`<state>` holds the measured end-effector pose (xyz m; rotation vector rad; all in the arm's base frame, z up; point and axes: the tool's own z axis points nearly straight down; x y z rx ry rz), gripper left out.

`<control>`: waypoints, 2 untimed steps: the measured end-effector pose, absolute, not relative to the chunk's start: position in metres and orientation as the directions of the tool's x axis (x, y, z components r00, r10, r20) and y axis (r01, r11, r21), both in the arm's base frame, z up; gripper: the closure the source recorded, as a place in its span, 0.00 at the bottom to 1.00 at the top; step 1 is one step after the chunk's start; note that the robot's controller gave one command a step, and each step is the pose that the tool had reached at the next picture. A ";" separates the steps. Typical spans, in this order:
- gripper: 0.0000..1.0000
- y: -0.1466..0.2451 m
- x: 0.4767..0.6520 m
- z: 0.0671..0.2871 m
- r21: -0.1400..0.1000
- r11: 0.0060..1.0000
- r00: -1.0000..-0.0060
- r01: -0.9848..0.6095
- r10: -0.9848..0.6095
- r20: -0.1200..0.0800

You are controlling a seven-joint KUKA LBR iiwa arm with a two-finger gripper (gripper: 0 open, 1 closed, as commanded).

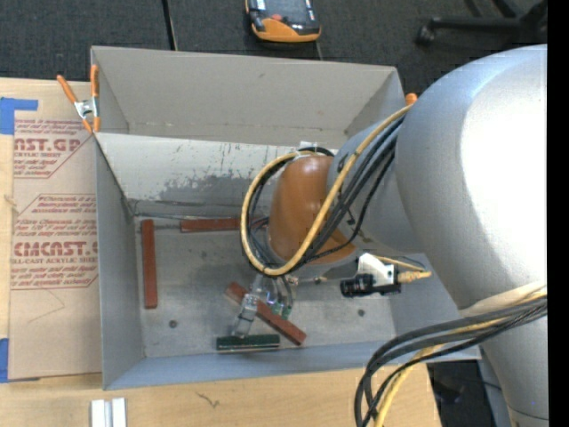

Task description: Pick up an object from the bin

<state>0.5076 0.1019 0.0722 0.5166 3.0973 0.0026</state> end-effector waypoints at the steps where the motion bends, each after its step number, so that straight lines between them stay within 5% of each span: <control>1: 1.00 0.103 0.511 0.058 0.006 0.951 -0.950 0.311 0.311 -0.011; 2: 1.00 0.103 0.511 0.059 0.007 0.951 -0.951 0.309 0.309 -0.011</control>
Offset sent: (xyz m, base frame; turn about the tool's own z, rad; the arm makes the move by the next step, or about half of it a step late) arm 0.0000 0.0000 0.0000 0.0000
